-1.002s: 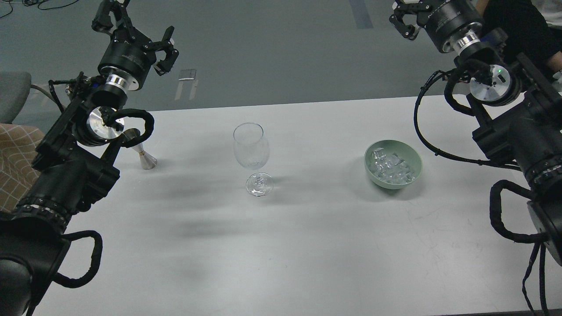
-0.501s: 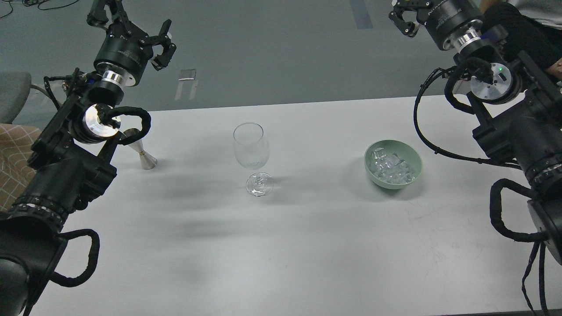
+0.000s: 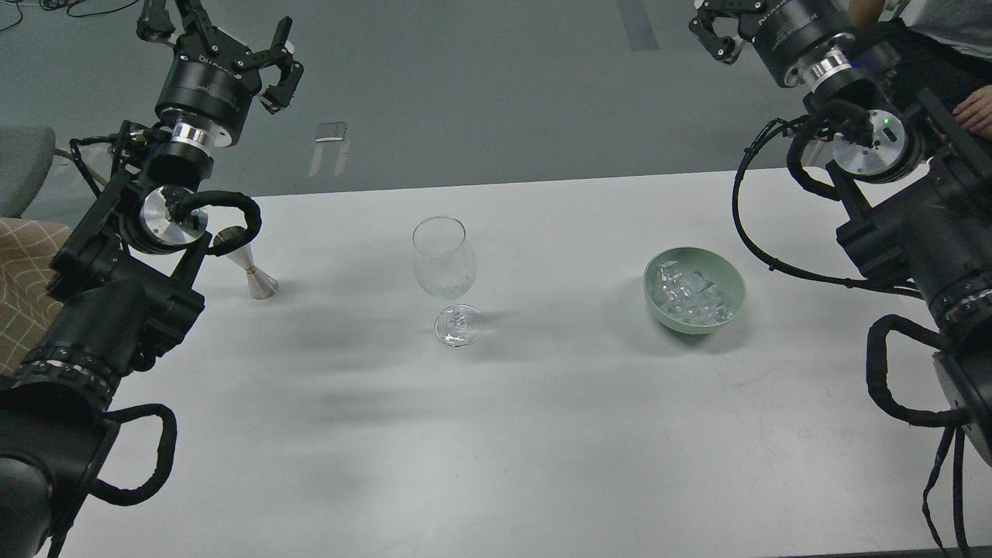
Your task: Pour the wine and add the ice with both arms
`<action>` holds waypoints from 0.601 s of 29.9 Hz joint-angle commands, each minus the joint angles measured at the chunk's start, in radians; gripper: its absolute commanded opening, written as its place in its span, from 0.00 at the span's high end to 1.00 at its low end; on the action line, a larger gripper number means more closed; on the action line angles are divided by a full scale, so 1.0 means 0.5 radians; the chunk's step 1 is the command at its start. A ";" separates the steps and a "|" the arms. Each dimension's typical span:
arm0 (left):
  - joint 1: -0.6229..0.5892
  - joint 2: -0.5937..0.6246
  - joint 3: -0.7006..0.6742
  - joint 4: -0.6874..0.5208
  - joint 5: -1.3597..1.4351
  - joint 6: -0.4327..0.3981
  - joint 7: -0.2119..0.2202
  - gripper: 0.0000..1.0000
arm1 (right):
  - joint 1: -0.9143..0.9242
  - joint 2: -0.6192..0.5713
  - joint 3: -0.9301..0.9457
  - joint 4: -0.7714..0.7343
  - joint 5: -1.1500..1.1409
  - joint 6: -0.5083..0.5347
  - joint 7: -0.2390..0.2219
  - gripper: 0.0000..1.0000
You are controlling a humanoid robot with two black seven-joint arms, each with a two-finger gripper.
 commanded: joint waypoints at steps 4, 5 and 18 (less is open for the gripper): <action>-0.003 -0.001 0.035 0.001 0.012 0.004 0.019 0.02 | 0.017 0.000 0.016 -0.004 0.003 -0.030 -0.002 0.00; 0.000 0.002 0.038 -0.002 0.012 -0.005 0.019 0.02 | 0.017 -0.003 0.016 -0.004 0.003 -0.030 -0.002 0.00; 0.021 0.020 0.032 -0.014 0.002 -0.015 0.013 0.02 | 0.014 0.000 0.031 0.009 0.006 -0.024 0.026 0.00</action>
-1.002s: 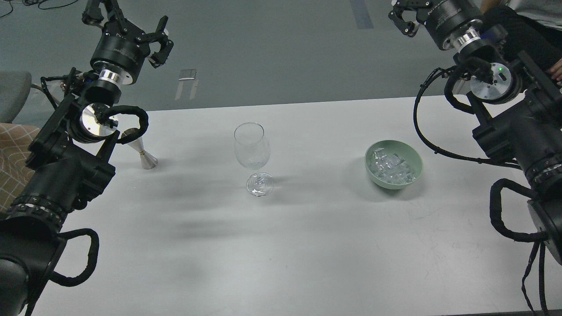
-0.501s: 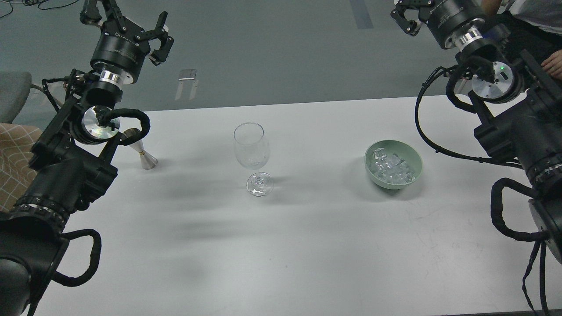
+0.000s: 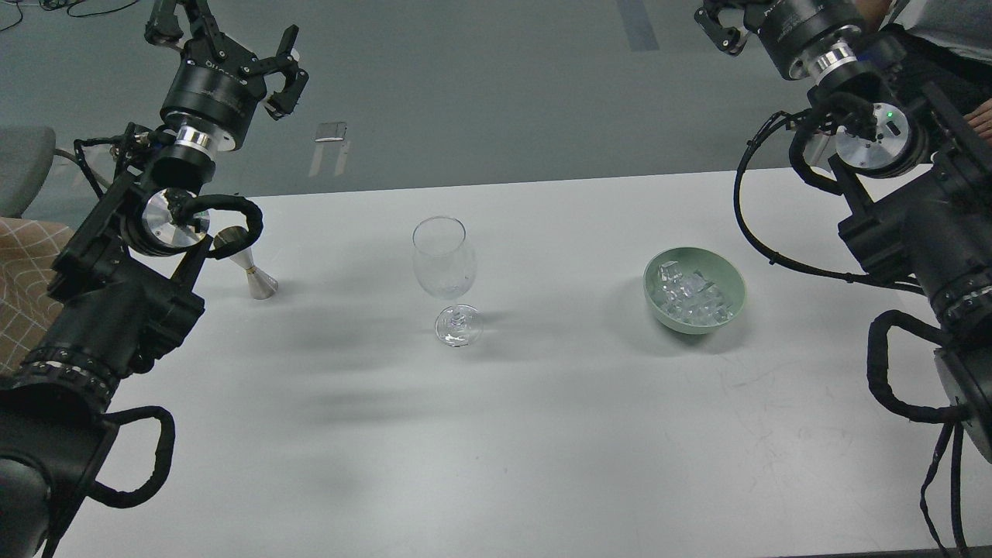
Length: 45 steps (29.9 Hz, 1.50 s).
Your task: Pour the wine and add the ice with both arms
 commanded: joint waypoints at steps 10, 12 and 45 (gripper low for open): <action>0.202 0.080 -0.037 -0.272 -0.071 0.009 -0.023 0.02 | -0.015 -0.009 0.099 -0.003 0.009 -0.003 0.004 0.00; 0.248 0.098 -0.037 -0.333 -0.083 0.012 -0.020 0.02 | -0.018 -0.012 0.099 0.000 0.009 -0.003 0.004 0.00; 1.595 0.568 -0.399 -1.378 -0.065 0.092 -0.060 0.02 | -0.086 -0.045 0.096 0.019 0.009 0.013 0.004 0.00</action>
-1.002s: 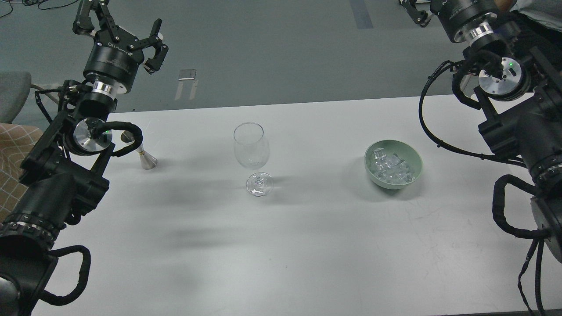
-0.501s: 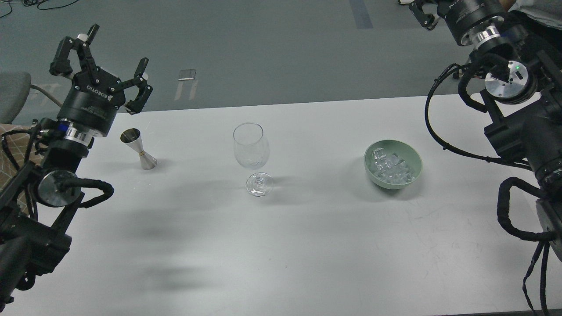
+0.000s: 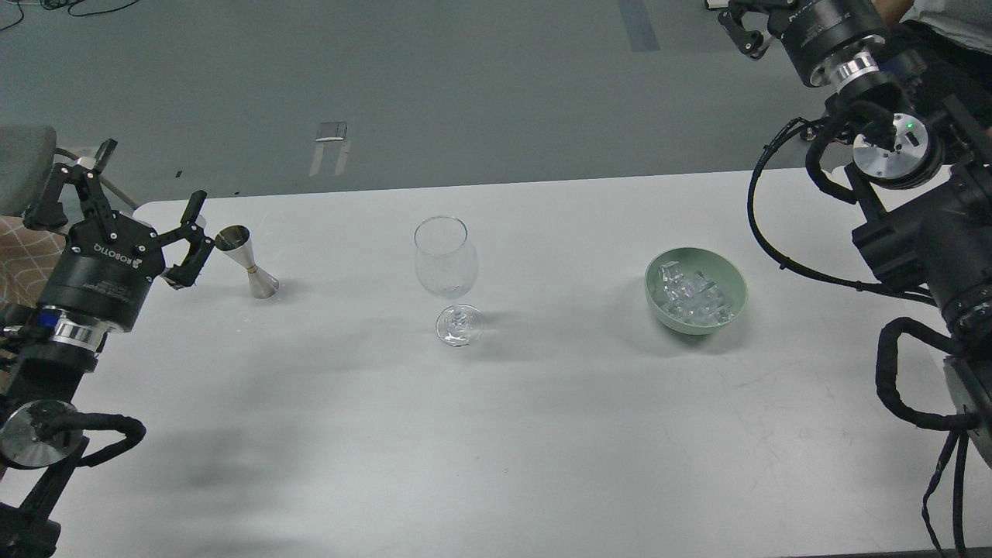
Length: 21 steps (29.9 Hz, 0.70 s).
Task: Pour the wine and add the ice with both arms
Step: 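Lower the left gripper toward the metal jigger cup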
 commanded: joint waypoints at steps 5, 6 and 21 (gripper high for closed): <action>-0.005 -0.097 0.002 0.104 -0.018 -0.039 0.134 0.02 | -0.008 -0.008 0.003 0.005 0.000 0.000 0.000 0.00; -0.014 -0.106 -0.004 0.107 -0.085 -0.030 0.271 0.02 | -0.008 -0.008 0.003 0.008 0.000 0.000 0.000 0.00; 0.004 -0.355 -0.194 0.080 -0.935 0.452 0.972 0.04 | -0.011 -0.008 -0.004 0.015 0.000 -0.009 0.000 0.00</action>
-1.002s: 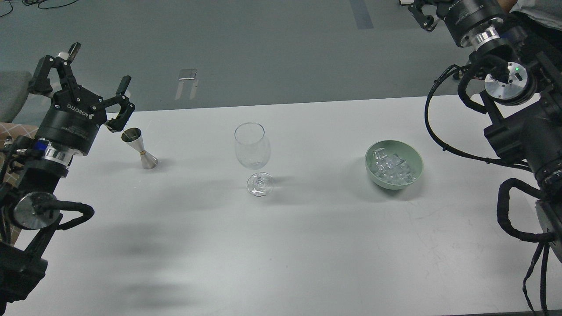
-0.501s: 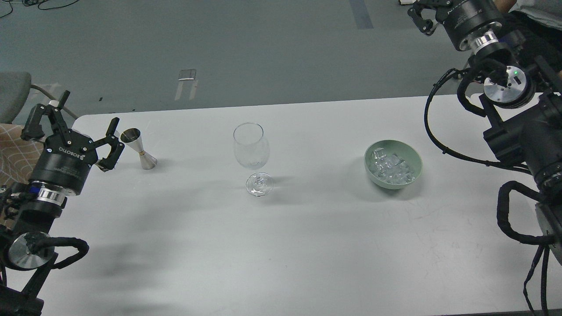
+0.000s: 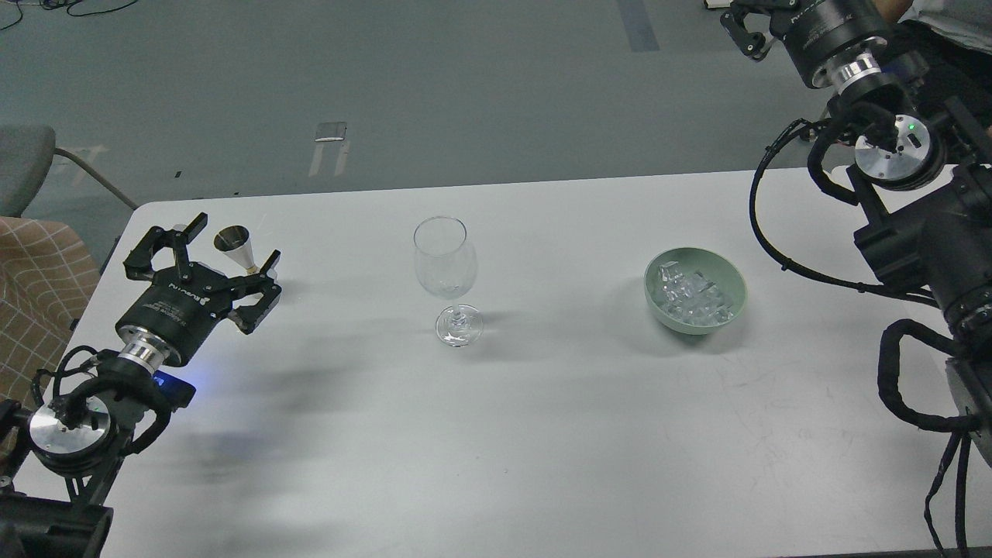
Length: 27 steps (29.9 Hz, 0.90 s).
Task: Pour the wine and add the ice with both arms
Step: 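Lower the left gripper toward the metal jigger cup, then close the left gripper around the metal jigger cup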
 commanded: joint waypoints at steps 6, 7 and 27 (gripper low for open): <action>0.012 -0.211 -0.163 -0.001 -0.043 0.384 -0.005 0.05 | -0.011 0.004 -0.005 0.000 -0.003 -0.003 0.000 0.00; 0.015 -0.248 -0.199 0.002 -0.043 0.439 -0.005 0.05 | -0.011 0.004 -0.005 0.000 -0.003 -0.003 0.000 0.00; -0.040 -0.301 -0.237 0.201 -0.012 0.716 -0.017 0.24 | -0.014 0.007 -0.005 -0.012 -0.012 -0.080 0.000 0.00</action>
